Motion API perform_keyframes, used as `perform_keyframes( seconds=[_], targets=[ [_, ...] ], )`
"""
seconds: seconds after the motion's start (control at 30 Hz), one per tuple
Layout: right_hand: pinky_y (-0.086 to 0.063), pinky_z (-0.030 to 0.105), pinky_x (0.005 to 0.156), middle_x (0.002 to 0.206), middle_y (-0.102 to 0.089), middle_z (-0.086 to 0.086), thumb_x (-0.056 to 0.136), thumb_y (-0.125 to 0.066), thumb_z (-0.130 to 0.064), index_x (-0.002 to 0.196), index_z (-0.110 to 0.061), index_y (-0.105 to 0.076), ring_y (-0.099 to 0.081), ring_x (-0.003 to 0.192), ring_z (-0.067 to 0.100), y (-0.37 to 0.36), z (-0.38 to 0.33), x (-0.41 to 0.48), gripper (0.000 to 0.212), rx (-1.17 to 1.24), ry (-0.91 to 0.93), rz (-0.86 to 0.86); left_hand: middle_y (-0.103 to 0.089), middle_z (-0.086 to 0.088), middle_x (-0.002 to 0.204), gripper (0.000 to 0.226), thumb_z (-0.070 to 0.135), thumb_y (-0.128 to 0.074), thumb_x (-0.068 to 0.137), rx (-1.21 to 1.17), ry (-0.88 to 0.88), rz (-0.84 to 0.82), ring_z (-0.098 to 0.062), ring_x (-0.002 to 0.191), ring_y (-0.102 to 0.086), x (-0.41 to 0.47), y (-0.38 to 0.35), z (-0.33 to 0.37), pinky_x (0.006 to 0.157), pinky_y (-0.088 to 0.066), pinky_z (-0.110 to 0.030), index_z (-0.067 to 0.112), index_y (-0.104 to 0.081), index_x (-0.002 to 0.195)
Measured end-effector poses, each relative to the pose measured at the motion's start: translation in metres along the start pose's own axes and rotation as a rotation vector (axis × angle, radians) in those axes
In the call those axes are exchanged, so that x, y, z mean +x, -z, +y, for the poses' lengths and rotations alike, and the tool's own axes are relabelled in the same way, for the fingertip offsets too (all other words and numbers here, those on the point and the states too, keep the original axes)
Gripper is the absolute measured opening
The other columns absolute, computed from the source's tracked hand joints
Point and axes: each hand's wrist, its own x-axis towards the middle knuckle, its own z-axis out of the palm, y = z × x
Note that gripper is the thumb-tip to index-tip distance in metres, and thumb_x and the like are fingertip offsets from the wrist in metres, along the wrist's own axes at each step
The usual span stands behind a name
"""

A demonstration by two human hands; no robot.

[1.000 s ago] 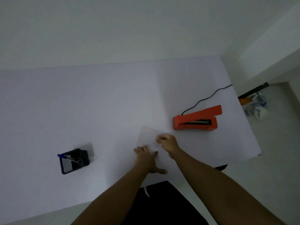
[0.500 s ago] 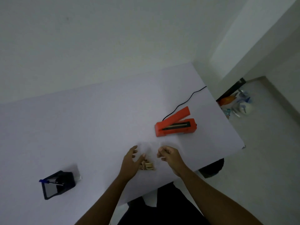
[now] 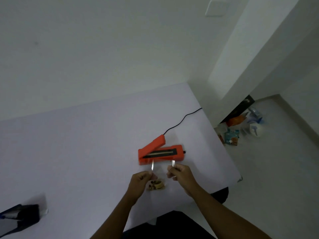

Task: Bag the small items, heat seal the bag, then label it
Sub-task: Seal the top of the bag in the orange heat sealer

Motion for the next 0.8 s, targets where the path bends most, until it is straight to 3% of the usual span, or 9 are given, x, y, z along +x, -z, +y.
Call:
perform_keyframes(
  seconds=[0.13,0.3,0.43,0.8],
  targets=[
    [-0.053,0.033,0.068,0.087,-0.075,0.011,0.09,-0.064,-0.024,0.091,-0.011,-0.073,-0.07,0.079,0.019,0.015,-0.005,0.019,0.016,0.015,-0.078,-0.039,-0.078,-0.003,0.09,0.026,0.025,-0.056,0.097,-0.135,0.101,0.107,-0.013,0.087,-0.073,0.013,-0.024,0.006,0.075,-0.051,-0.026,0.01,-0.077,0.093],
    [-0.059,0.037,0.073,0.094,-0.076,0.01,0.088,-0.066,-0.028,0.096,-0.016,-0.075,-0.071,0.091,0.024,0.019,0.0,0.029,0.017,0.019,-0.147,-0.127,-0.078,-0.004,0.09,0.027,0.025,-0.054,0.098,-0.211,0.165,0.17,-0.021,0.09,-0.072,0.023,-0.038,0.008,0.083,-0.052,-0.037,0.011,-0.076,0.091],
    [-0.057,0.031,0.064,0.091,-0.075,0.014,0.09,-0.066,-0.025,0.094,-0.011,-0.075,-0.07,0.081,0.02,0.021,0.001,0.032,0.017,0.053,-0.148,-0.088,-0.078,-0.004,0.092,0.026,0.025,-0.054,0.097,-0.246,0.196,0.195,-0.023,0.093,-0.071,0.032,-0.04,0.007,0.087,-0.052,-0.041,0.01,-0.075,0.094],
    [-0.057,0.03,0.066,0.083,-0.073,0.009,0.091,-0.062,-0.015,0.095,-0.004,-0.071,-0.069,0.074,0.017,0.025,-0.005,0.052,0.015,-0.007,-0.168,-0.116,-0.078,-0.003,0.089,0.024,0.028,-0.055,0.097,-0.257,0.196,0.248,-0.02,0.089,-0.073,0.039,-0.05,0.003,0.085,-0.053,-0.039,0.013,-0.074,0.092]
  ],
)
